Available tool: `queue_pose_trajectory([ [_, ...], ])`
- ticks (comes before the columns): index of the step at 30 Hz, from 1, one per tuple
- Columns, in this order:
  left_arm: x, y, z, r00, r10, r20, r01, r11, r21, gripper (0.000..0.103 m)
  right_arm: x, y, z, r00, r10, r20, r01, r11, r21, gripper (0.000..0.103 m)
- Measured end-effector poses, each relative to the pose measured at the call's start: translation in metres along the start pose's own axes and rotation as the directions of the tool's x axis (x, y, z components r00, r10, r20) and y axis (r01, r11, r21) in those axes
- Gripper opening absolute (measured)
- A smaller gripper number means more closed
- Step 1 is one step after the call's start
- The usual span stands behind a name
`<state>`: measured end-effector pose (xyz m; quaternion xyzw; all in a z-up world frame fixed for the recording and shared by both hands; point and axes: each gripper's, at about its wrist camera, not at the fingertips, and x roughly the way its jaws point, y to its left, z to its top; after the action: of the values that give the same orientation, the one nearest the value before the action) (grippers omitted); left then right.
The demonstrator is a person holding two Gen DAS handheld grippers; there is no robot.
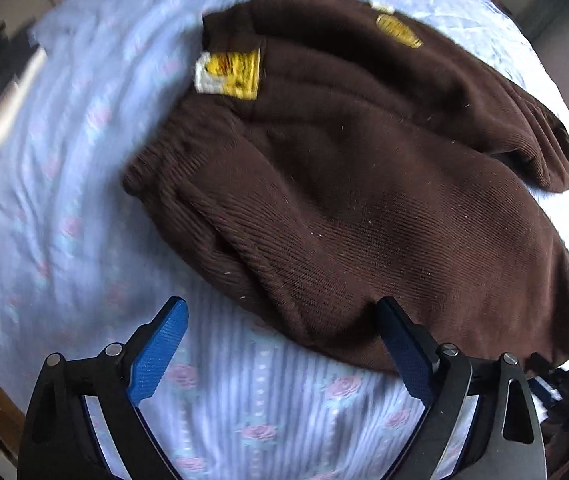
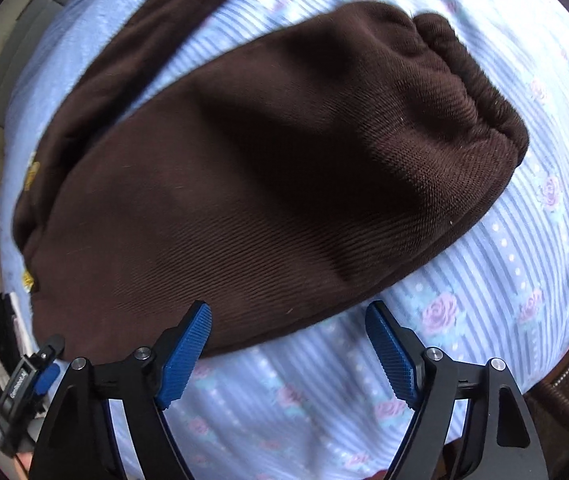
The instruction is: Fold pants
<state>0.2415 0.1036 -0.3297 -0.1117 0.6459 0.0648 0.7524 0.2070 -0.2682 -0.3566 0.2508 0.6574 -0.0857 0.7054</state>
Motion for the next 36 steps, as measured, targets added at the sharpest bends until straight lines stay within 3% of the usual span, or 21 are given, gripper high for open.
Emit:
queue_pose_trajectory([
  [2,0.009,0.0,0.004,0.999,-0.027,-0.024,0.027,1.0,-0.008,0.088,0.006,-0.001,0.005,1.0,0.001,-0.013,-0.001,1.0,0.018,0.08],
  [3,0.014,-0.001,0.007,0.998,-0.046,-0.036,0.045,0.999,-0.014,0.079,0.007,-0.001,0.007,1.0,-0.001,-0.017,0.001,1.0,0.023,0.079],
  [5,0.019,-0.001,0.013,0.994,-0.092,-0.053,0.09,0.995,-0.04,0.068,0.008,0.003,0.013,1.0,-0.007,-0.019,0.008,1.0,0.019,0.072],
  [10,0.005,-0.001,0.022,0.992,-0.113,-0.048,0.11,0.992,-0.054,0.033,-0.01,0.011,0.021,1.0,-0.017,-0.008,0.017,0.999,-0.032,0.028],
  [12,-0.01,-0.002,0.022,0.994,-0.105,-0.03,0.104,0.994,-0.035,0.029,-0.025,0.013,0.022,1.0,0.014,-0.008,-0.014,0.999,-0.039,0.022],
  [20,-0.09,0.005,0.011,0.996,-0.048,0.075,0.045,0.998,0.036,0.025,-0.124,0.035,0.001,0.992,0.121,0.029,-0.116,0.985,-0.127,0.018],
  [26,-0.115,-0.004,0.024,0.999,-0.031,0.043,0.03,0.999,0.023,0.025,-0.153,0.04,-0.004,0.991,0.132,-0.02,-0.133,0.985,-0.108,0.018],
  [30,-0.115,-0.015,0.045,0.999,-0.021,0.045,0.021,1.0,0.002,0.025,-0.165,0.055,0.017,0.986,0.167,0.002,-0.166,0.983,-0.08,0.018],
  [32,-0.116,-0.021,0.036,0.998,-0.02,0.059,0.021,1.0,-0.005,0.025,-0.177,0.069,0.028,0.982,0.184,0.034,-0.181,0.98,-0.088,0.018],
  [36,-0.12,-0.028,0.068,0.994,-0.041,0.097,0.047,0.997,-0.055,0.025,-0.196,0.098,0.059,0.97,0.216,0.107,-0.203,0.972,-0.122,0.018],
])
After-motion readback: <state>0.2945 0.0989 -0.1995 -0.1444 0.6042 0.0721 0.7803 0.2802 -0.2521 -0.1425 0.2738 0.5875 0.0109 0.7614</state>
